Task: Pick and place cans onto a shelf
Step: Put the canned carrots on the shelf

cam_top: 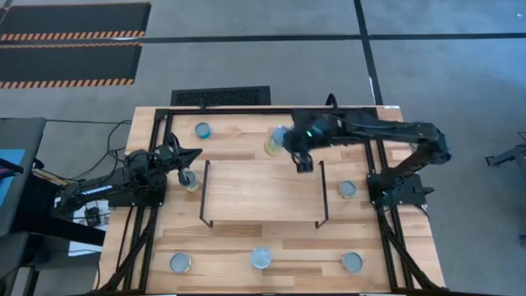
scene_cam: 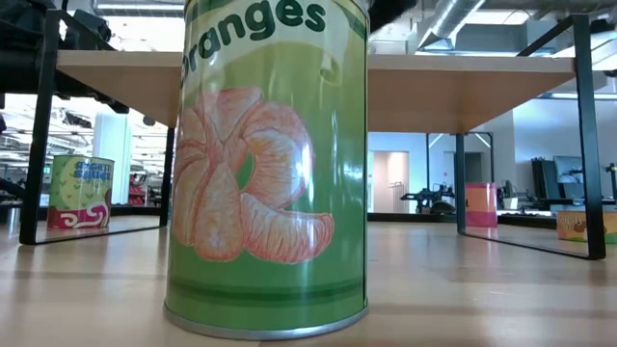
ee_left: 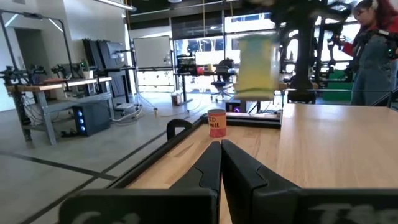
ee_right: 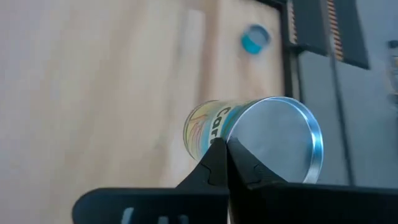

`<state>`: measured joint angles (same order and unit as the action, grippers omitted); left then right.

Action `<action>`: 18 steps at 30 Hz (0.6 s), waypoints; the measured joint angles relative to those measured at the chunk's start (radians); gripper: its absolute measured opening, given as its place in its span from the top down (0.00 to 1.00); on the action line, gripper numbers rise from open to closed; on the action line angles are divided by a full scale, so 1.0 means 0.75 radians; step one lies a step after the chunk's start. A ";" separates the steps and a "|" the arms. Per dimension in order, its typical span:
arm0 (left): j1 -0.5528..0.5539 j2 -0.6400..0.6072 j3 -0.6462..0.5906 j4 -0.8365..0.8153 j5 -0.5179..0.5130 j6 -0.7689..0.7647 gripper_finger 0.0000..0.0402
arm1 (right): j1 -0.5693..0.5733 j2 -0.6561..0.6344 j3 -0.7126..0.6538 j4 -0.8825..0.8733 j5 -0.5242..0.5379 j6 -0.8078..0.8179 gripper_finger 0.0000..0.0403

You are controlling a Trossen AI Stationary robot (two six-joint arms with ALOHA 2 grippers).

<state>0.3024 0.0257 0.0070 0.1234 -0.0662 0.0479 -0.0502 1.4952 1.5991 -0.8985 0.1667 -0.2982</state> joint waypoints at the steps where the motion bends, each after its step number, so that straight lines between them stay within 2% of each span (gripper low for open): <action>1: 0.000 0.000 0.000 -0.001 0.000 0.000 1.00 | 0.037 -0.012 0.007 -0.025 -0.001 0.046 0.99; 9: 0.000 0.000 0.000 -0.004 -0.001 0.000 1.00 | 0.268 -0.002 0.098 -0.336 0.170 0.381 0.99; 13: 0.000 0.000 0.000 -0.019 -0.002 0.000 1.00 | 0.296 0.018 0.100 -0.465 0.239 0.502 0.99; 18: 0.000 0.001 0.000 -0.057 -0.002 -0.001 1.00 | 0.286 0.079 0.098 -0.594 0.238 0.588 0.99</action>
<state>0.3024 0.0261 0.0071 0.0804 -0.0677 0.0471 0.1644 1.5546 1.6726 -1.3442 0.3451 0.1429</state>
